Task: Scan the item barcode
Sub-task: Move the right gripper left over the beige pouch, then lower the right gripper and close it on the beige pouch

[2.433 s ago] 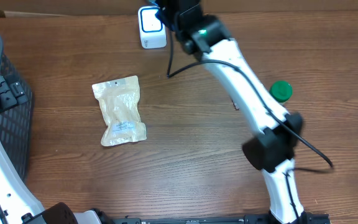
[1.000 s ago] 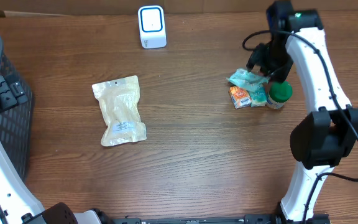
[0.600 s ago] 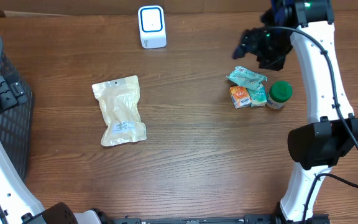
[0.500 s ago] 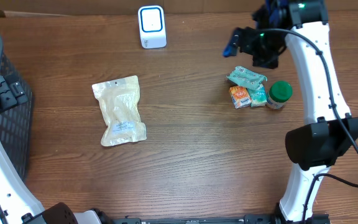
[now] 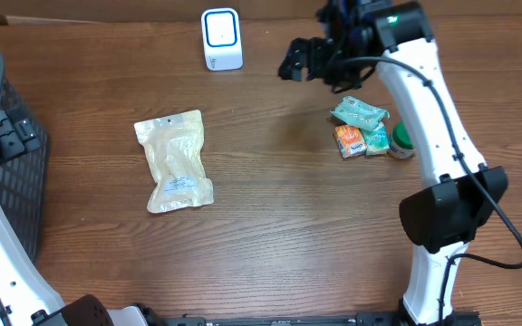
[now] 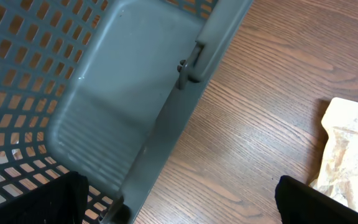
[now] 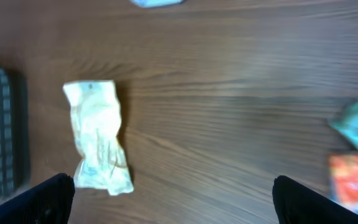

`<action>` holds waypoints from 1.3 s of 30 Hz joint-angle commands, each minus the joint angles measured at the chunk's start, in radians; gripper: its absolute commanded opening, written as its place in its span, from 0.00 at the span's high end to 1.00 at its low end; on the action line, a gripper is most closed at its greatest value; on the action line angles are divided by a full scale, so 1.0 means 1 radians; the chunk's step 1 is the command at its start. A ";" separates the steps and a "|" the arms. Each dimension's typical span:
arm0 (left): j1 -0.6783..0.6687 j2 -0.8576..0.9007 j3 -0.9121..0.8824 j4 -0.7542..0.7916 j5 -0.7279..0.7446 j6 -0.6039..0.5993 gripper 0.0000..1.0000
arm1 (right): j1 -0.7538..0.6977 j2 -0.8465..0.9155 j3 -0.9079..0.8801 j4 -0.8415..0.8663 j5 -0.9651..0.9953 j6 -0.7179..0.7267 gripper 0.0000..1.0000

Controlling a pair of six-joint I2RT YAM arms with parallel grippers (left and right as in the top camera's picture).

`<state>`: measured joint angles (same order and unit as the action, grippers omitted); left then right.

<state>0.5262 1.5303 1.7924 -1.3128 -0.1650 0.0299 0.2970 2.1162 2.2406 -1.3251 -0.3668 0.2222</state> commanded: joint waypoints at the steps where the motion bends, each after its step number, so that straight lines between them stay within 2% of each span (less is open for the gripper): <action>1: 0.003 0.000 0.016 0.001 0.001 0.015 0.01 | 0.095 -0.012 -0.064 0.068 -0.011 -0.018 0.00; 7: 0.003 0.000 0.016 0.001 0.001 0.015 0.01 | 0.200 -0.012 -0.205 0.260 -0.013 0.045 0.01; 13: 0.003 0.000 0.016 0.001 0.001 0.016 0.00 | 0.297 -0.012 -0.412 0.542 -0.013 0.172 0.09; 19: 0.003 0.000 0.016 0.001 0.001 0.015 0.00 | 0.394 -0.012 -0.654 0.859 -0.012 0.175 0.14; 22: 0.003 0.000 0.016 0.001 0.001 0.016 0.00 | 0.428 -0.012 -0.736 0.961 -0.008 0.175 0.13; 28: 0.003 0.000 0.016 0.001 0.001 0.016 0.01 | 0.455 -0.012 -0.817 1.054 0.064 0.224 0.08; 39: 0.003 0.000 0.016 0.001 0.001 0.015 0.00 | 0.455 0.022 -0.819 1.112 0.041 0.228 0.06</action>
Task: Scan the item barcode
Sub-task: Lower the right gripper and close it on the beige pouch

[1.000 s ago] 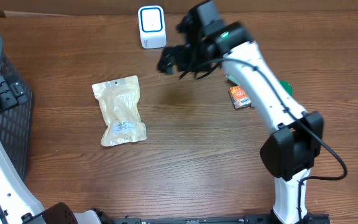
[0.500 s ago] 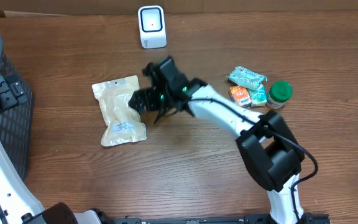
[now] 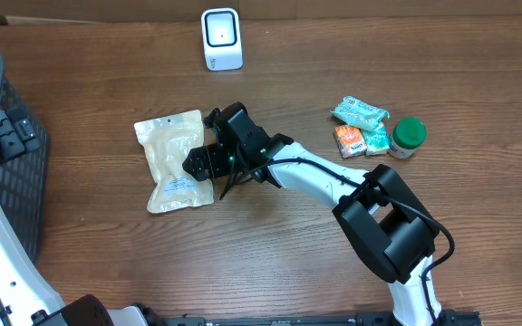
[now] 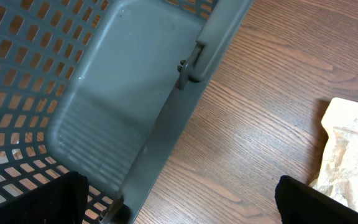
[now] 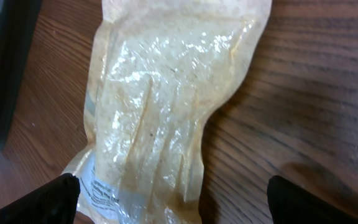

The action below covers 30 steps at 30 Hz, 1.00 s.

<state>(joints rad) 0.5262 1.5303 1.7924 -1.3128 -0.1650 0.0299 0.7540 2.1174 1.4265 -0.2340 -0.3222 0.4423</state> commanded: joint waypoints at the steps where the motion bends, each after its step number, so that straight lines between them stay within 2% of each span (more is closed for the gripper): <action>1: 0.003 0.000 0.016 0.001 0.001 0.015 0.00 | -0.002 0.029 -0.005 0.031 -0.011 0.008 0.06; 14: 0.003 0.000 0.016 0.001 0.001 0.015 0.00 | -0.002 0.068 -0.005 0.121 -0.028 0.013 0.09; 21: 0.003 0.000 0.016 0.001 0.001 0.016 0.00 | -0.002 0.107 -0.005 0.207 -0.029 0.111 0.18; 30: 0.003 0.000 0.016 0.001 0.001 0.016 0.01 | 0.008 0.137 -0.005 0.284 -0.019 0.116 0.27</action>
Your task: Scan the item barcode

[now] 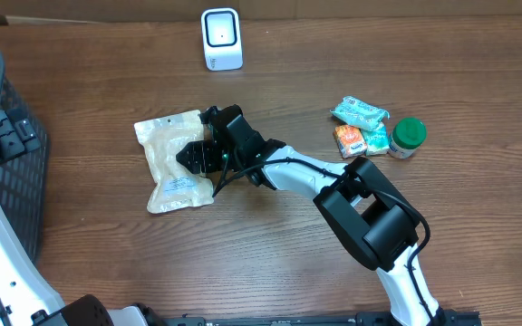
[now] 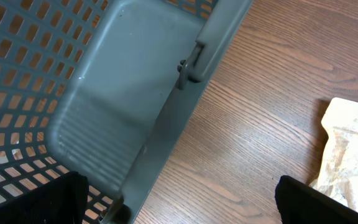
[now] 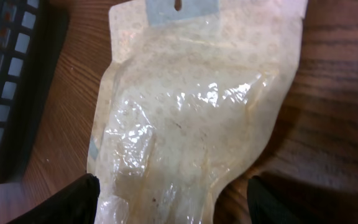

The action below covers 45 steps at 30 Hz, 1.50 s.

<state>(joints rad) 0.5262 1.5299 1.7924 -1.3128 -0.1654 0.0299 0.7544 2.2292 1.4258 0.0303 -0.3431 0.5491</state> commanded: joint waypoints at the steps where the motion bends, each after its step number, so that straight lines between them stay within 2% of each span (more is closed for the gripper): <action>1: 0.003 0.000 0.016 0.001 0.002 0.015 0.00 | 0.009 0.037 -0.005 0.030 0.002 0.009 0.27; 6: 0.003 0.000 0.016 0.001 0.002 0.015 0.00 | 0.010 0.075 -0.005 0.061 0.005 0.060 0.29; 7: 0.003 0.000 0.016 0.001 0.002 0.015 0.01 | 0.010 0.081 -0.005 0.067 0.010 0.068 0.33; 8: 0.003 0.000 0.016 0.001 0.002 0.015 0.01 | 0.010 0.081 -0.005 0.073 0.013 0.084 0.41; 16: 0.003 0.000 0.016 0.001 0.002 0.015 0.00 | 0.010 0.081 -0.005 0.069 0.010 0.084 0.78; 20: 0.003 0.000 0.016 0.001 0.002 0.015 0.00 | 0.004 0.080 -0.004 0.068 -0.011 0.084 0.92; 22: 0.003 0.000 0.016 0.001 0.002 0.016 0.00 | -0.004 0.073 -0.004 0.066 -0.032 0.084 0.96; 29: 0.003 0.000 0.016 0.001 0.002 0.015 0.01 | -0.047 -0.021 -0.004 -0.056 -0.035 0.083 0.96; 37: 0.003 0.000 0.016 0.001 0.002 0.015 0.01 | -0.069 -0.173 -0.004 -0.369 0.112 0.068 0.96; 40: 0.003 0.000 0.016 0.001 0.002 0.016 0.00 | -0.075 -0.203 -0.004 -0.446 0.115 0.018 0.96; 45: 0.003 0.000 0.016 0.001 0.002 0.016 0.00 | -0.111 -0.213 -0.004 -0.564 0.118 0.018 0.96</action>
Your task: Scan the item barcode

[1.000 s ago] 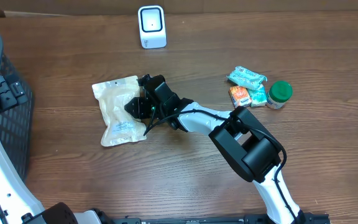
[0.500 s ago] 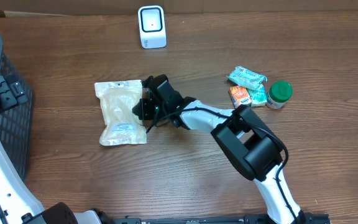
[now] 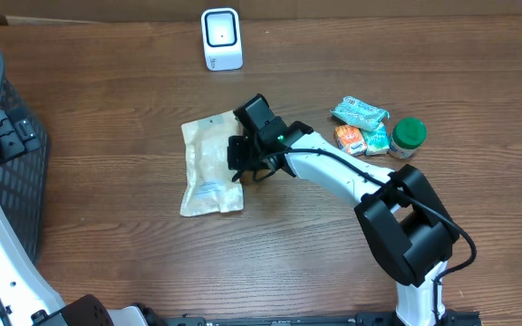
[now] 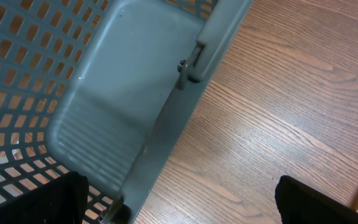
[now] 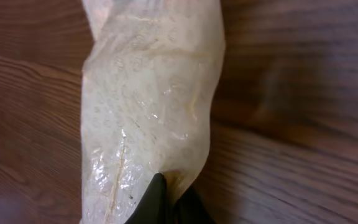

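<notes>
The item is a pale yellow plastic pouch (image 3: 207, 165) with a white label near its lower end, lying mid-table. My right gripper (image 3: 243, 152) is shut on the pouch's right edge. In the right wrist view the black fingertips (image 5: 160, 200) pinch a fold of the pouch (image 5: 148, 106). The white barcode scanner (image 3: 221, 38) stands at the back of the table, apart from the pouch. My left gripper (image 4: 179, 208) is open over the basket's rim with nothing in it. Only a corner of the pouch shows at the right edge of the left wrist view.
A dark grey mesh basket (image 3: 7, 172) sits at the table's left edge, also seen as the basket (image 4: 104, 93) in the left wrist view. At the right lie a teal packet (image 3: 361, 112), an orange packet (image 3: 349, 140) and a green-lidded jar (image 3: 409, 136).
My right gripper has shut on the pouch's right edge. The pouch now lies farther right and is turned, almost out of the left wrist view. The left arm has not moved.
My right gripper was first raised near the scanner, open, far from the pouch. Then it was down at the pouch's right side, open, and stayed there a second later. Now it is shut on the pouch, which has shifted right.
</notes>
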`<action>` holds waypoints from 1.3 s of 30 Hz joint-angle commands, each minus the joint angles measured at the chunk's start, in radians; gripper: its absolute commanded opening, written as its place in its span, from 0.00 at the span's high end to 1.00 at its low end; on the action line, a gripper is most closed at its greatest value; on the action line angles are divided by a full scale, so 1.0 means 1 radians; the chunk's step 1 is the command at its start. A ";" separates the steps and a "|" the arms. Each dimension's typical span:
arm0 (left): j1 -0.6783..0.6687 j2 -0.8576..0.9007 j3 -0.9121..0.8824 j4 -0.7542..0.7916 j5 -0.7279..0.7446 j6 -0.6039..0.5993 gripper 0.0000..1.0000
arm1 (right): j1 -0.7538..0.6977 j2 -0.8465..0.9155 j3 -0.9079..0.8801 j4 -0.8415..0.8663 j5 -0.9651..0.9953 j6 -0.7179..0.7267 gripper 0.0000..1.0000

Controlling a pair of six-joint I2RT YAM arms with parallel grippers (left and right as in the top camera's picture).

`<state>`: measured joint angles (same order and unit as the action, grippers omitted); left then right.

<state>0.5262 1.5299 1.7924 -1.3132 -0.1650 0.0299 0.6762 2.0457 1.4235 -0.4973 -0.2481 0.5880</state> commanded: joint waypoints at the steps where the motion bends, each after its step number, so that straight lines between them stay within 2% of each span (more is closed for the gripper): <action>1: 0.003 0.000 0.016 0.002 0.001 0.015 0.01 | -0.043 -0.030 -0.002 -0.050 0.023 -0.021 0.95; 2: 0.003 0.000 0.016 0.002 0.001 0.015 0.01 | -0.054 -0.030 -0.002 -0.060 0.022 -0.030 0.92; 6: 0.003 0.000 0.016 0.002 0.001 0.015 0.00 | -0.100 -0.030 -0.002 -0.074 -0.018 -0.067 0.62; 7: 0.003 0.000 0.016 0.002 0.001 0.015 0.00 | -0.121 -0.030 -0.002 -0.078 -0.043 -0.070 0.51; 11: 0.003 0.000 0.016 0.002 0.001 0.016 0.00 | -0.165 -0.029 -0.002 -0.085 -0.117 -0.125 0.33; 12: 0.003 0.000 0.016 0.002 0.001 0.015 0.01 | -0.175 -0.029 -0.002 -0.085 -0.139 -0.151 0.31; 17: 0.003 0.000 0.016 0.002 0.001 0.015 0.00 | -0.188 -0.019 -0.002 -0.084 -0.203 -0.243 0.29; 20: 0.003 0.000 0.016 0.002 0.001 0.016 0.01 | -0.188 0.002 -0.002 -0.074 -0.234 -0.249 0.29; 31: 0.003 0.000 0.016 0.002 0.001 0.015 0.00 | -0.187 0.090 -0.002 0.000 -0.359 -0.245 0.29; 39: 0.003 0.000 0.016 0.002 0.001 0.015 0.00 | -0.160 0.185 -0.002 0.119 -0.420 -0.154 0.29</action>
<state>0.5262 1.5303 1.7924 -1.3132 -0.1650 0.0299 0.4942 2.1658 1.4231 -0.4110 -0.6201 0.3920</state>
